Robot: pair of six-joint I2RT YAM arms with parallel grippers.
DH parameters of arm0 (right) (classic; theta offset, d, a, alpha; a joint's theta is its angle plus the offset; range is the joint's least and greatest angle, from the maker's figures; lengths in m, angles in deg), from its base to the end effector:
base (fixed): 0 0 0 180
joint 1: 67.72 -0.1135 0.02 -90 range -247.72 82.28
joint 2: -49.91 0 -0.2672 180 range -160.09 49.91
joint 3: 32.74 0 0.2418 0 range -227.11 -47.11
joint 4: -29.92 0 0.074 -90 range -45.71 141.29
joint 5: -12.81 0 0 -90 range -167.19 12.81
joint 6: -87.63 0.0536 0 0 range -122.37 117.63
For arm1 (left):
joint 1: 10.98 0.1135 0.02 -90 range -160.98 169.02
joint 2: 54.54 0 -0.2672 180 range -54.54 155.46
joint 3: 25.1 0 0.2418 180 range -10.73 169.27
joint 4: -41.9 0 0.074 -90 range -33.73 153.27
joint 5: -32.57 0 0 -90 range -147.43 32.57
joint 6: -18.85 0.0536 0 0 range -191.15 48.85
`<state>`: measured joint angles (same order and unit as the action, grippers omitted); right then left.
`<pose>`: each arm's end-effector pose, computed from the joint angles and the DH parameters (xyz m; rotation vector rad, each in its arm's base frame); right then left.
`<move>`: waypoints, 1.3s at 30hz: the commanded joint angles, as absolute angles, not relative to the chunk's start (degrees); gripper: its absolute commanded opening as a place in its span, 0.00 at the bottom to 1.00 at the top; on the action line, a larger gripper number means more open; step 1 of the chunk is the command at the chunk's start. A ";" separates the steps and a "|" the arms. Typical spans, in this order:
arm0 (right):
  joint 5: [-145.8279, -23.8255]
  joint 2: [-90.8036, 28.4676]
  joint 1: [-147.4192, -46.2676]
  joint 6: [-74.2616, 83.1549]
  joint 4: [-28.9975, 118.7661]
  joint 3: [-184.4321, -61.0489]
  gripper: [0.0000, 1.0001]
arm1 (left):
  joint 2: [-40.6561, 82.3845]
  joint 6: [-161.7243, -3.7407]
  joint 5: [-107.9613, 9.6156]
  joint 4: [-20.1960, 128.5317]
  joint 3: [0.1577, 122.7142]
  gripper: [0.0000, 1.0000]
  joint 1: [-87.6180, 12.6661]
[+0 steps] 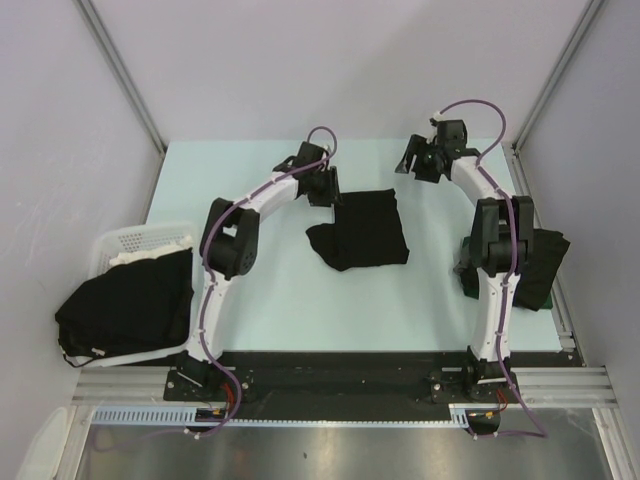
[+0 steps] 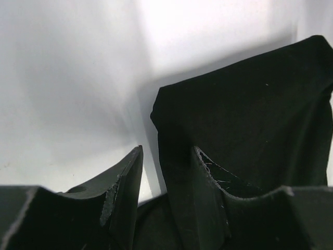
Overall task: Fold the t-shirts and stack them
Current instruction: Fold the long partially folded tshirt into a neat square
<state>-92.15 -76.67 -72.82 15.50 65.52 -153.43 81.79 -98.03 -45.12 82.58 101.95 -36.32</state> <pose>0.5107 0.0595 0.2199 0.1213 2.3141 0.5052 0.4770 -0.2385 0.1623 0.0654 2.5298 -0.6503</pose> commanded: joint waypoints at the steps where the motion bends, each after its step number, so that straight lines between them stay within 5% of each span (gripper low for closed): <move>1: -96.70 -77.44 -72.29 17.93 66.00 -155.92 0.71 | 82.74 -98.49 -43.72 81.67 105.28 0.47 -35.67; 17: -98.90 -77.09 -71.23 18.11 66.08 -154.07 0.70 | 87.31 -100.42 -41.61 79.56 109.24 0.46 -34.36; 39: -103.29 -77.27 -72.29 19.17 69.60 -153.20 0.67 | 88.54 -102.44 -38.71 78.07 108.27 0.24 -34.36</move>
